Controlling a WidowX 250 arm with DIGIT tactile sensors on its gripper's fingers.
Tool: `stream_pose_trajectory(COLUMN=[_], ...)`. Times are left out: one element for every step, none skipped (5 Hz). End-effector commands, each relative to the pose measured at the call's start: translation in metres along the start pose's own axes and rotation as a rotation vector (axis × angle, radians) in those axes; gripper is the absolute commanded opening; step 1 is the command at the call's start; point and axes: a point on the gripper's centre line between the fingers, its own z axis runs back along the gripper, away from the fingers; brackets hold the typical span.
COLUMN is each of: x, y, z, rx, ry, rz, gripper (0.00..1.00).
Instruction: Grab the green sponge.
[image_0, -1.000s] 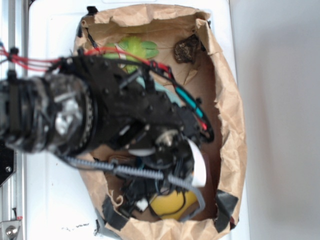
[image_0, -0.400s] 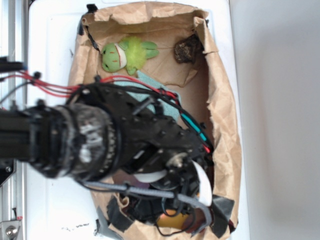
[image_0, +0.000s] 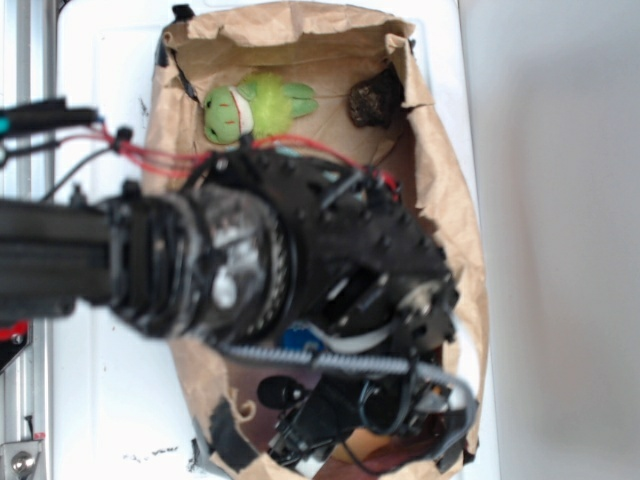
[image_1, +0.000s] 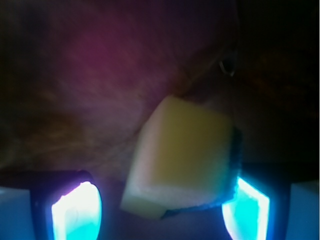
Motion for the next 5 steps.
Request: stream_pose_trajectory(x=[0.01, 0.009, 0.008, 0.007, 0.006], y=[-0.001, -0.005, -0.005, -0.002, 0.0], z=[0.0, -0.014, -0.026, -0.025, -0.023], rx=[0.03, 0.028, -0.001, 0.005, 0.035], ry=[-0.01, -0.008, -0.039, -0.052, -0.055], rz=[-0.001, 0.02, 0.068, 0.105, 0.106], gripper=[1.0, 1.0, 1.0, 0.0, 0.0])
